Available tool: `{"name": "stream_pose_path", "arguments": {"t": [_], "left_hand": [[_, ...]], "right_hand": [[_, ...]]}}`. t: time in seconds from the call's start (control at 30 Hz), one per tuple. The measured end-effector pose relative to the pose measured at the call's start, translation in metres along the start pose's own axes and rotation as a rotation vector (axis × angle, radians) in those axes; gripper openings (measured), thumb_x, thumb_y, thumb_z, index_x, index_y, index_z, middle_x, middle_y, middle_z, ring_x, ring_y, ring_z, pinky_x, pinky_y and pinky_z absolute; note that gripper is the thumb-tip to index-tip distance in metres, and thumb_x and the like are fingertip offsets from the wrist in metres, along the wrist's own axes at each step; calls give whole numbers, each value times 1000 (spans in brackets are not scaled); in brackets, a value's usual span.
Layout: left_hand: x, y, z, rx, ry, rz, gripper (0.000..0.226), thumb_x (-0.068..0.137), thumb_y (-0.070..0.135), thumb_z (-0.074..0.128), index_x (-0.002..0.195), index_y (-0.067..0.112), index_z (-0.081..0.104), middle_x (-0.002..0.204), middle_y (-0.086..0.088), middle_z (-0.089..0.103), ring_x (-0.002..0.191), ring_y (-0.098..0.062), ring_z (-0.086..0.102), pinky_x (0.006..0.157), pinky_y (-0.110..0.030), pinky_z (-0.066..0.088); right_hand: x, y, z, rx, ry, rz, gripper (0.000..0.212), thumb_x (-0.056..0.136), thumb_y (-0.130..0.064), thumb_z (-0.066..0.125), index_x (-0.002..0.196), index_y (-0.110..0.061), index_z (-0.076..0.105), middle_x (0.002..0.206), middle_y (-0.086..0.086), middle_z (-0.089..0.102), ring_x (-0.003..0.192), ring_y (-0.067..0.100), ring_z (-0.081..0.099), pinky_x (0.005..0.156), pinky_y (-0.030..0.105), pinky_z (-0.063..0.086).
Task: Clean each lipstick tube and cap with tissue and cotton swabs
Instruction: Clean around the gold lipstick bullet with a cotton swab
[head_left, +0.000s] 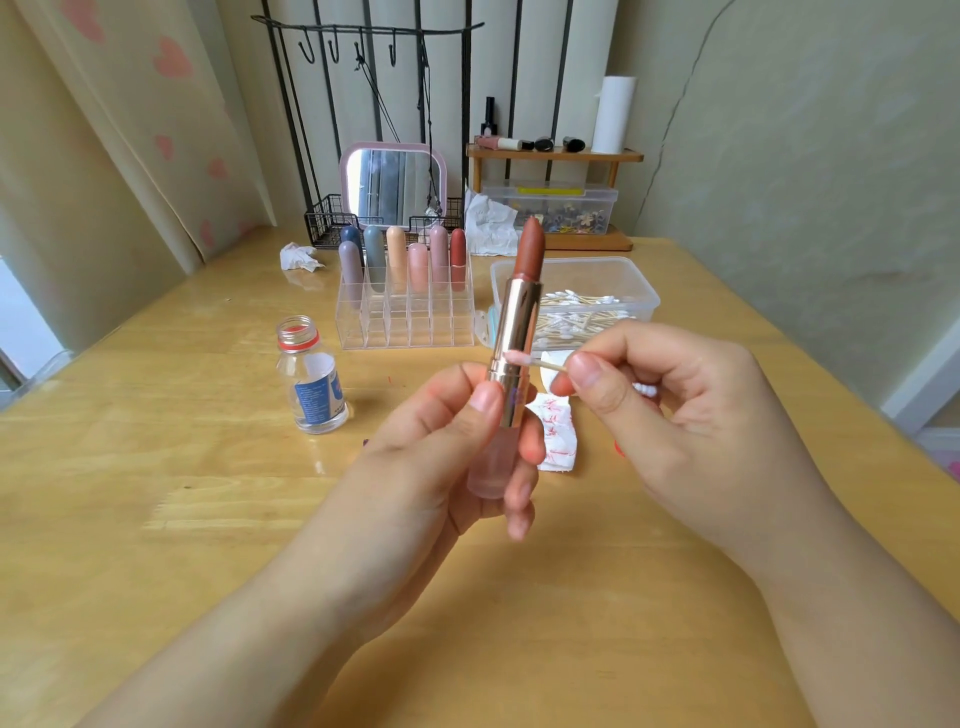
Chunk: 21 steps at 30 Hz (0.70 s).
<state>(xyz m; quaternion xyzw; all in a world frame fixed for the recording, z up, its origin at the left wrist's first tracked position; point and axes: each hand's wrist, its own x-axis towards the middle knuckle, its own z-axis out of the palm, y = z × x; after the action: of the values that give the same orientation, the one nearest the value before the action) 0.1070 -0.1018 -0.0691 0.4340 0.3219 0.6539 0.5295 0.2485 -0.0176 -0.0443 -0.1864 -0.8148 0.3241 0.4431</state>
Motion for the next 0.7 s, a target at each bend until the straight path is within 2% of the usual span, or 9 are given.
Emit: {"name": "stream_pose_path", "arguments": {"t": [0.07, 0.1, 0.2, 0.33, 0.4, 0.47, 0.53, 0.63, 0.7], "left_hand": [[0, -1, 0, 4, 2, 0, 19, 88, 24, 47, 94, 8, 56, 71, -9, 54, 55, -18, 45, 50, -28, 45], [0, -1, 0, 4, 6, 0, 19, 88, 24, 46, 93, 8, 56, 72, -9, 54, 56, -17, 46, 50, -28, 45], [1, -1, 1, -2, 15, 5, 20, 88, 23, 46, 94, 8, 57, 73, -8, 55, 57, -16, 46, 49, -27, 45], [1, -1, 0, 8, 14, 1, 25, 89, 24, 45, 98, 3, 54, 74, -8, 55, 57, -16, 46, 49, -27, 45], [2, -2, -1, 5, 13, -1, 27, 88, 25, 46, 100, 2, 55, 73, -8, 55, 57, -16, 47, 50, -27, 45], [3, -3, -1, -2, 12, -3, 31, 87, 26, 47, 101, 0, 56, 73, -8, 56, 56, -16, 47, 50, -27, 45], [3, -4, 0, -3, 12, -4, 33, 87, 26, 47, 102, -2, 55, 72, -8, 56, 56, -16, 47, 50, -27, 45], [3, -3, 0, -16, 24, -6, 28, 87, 25, 46, 99, 1, 56, 71, -8, 55, 55, -16, 47, 49, -28, 45], [3, -3, -1, -31, 26, -8, 26, 87, 25, 47, 96, 3, 57, 71, -7, 54, 54, -16, 46, 48, -28, 45]], "right_hand": [[-1, -1, 2, -2, 25, -11, 13, 86, -24, 60, 73, -22, 61, 54, 5, 55, 50, 19, 47, 51, 23, 38], [-1, -1, 3, 9, 32, -14, 12, 85, -23, 60, 73, -24, 59, 54, 7, 54, 51, 19, 48, 51, 21, 39], [-1, 0, 1, 49, 33, 17, 11, 84, -24, 60, 74, -26, 58, 56, 5, 55, 48, 5, 45, 52, 10, 36], [1, 0, -1, 81, 34, 61, 14, 84, -26, 59, 71, -21, 59, 58, -2, 57, 48, 1, 46, 49, 9, 37], [0, 0, 2, 62, 33, 43, 18, 86, -28, 59, 70, -19, 59, 58, 2, 58, 47, 6, 44, 49, 15, 37], [0, 1, 6, 66, 20, 46, 21, 89, -31, 58, 71, -21, 60, 59, 7, 60, 51, 22, 52, 52, 29, 44], [-1, 2, 6, 52, 20, 55, 23, 90, -33, 57, 71, -21, 60, 58, 8, 60, 53, 28, 55, 53, 32, 45], [0, 2, 2, 3, 51, 60, 23, 87, -34, 56, 68, -23, 60, 60, 2, 59, 46, 8, 44, 46, 19, 38], [1, 1, 0, 14, 58, 79, 21, 87, -35, 55, 68, -26, 60, 61, -13, 62, 47, 1, 49, 48, 11, 37]]}}
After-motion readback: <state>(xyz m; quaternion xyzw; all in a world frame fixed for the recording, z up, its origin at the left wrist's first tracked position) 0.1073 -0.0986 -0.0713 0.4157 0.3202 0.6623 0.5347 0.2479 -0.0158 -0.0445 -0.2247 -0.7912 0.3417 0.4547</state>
